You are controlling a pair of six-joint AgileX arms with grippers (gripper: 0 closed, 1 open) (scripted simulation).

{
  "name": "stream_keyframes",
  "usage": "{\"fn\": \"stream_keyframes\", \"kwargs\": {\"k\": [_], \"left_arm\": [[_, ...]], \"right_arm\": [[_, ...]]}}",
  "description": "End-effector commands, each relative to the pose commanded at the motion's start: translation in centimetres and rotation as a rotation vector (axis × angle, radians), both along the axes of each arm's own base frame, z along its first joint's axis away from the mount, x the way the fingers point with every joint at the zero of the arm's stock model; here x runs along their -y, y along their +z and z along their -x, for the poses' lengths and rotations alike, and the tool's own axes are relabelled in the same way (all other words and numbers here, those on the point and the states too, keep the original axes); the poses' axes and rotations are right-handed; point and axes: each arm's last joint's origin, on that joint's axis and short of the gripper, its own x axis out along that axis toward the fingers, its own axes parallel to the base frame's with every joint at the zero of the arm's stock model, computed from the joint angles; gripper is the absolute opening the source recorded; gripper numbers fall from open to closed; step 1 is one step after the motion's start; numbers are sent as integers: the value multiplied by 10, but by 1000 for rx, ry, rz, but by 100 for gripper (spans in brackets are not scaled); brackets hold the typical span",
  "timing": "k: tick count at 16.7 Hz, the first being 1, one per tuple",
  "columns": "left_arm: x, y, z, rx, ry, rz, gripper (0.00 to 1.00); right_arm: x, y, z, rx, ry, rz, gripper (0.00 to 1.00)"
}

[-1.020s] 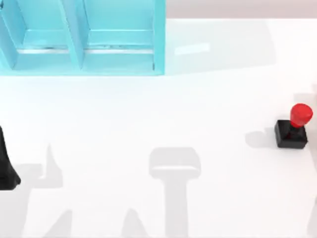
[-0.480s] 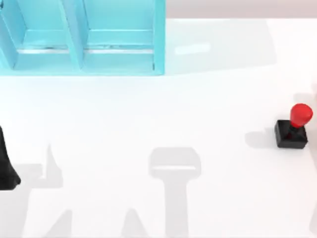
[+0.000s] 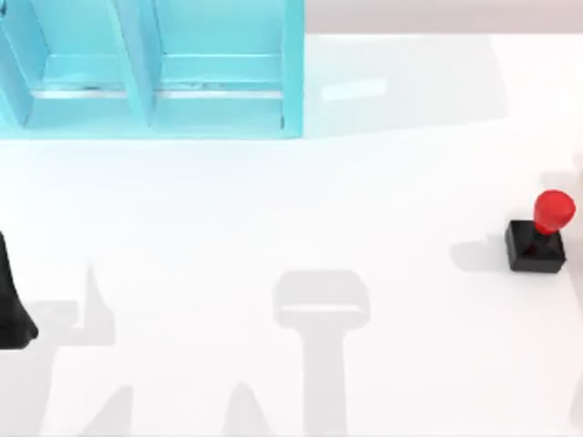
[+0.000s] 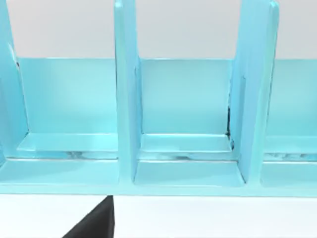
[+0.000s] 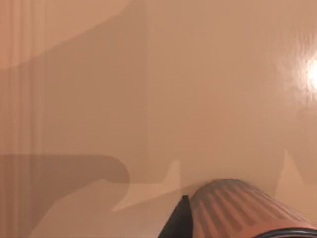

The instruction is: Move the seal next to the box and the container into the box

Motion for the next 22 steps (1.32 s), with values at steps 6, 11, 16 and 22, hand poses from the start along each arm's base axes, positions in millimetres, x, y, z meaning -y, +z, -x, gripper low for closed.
{"fn": "stream_keyframes", "kwargs": {"k": [6, 11, 16, 22], "left_arm": [[0, 0, 0, 0, 0, 0, 100], [0, 0, 0, 0, 0, 0, 100], [0, 0, 0, 0, 0, 0, 100], [0, 0, 0, 0, 0, 0, 100]], "right_arm": [[0, 0, 0, 0, 0, 0, 100], [0, 0, 0, 0, 0, 0, 100], [5, 9, 0, 2, -16, 9, 100], [5, 56, -5, -6, 9, -12, 100]]}}
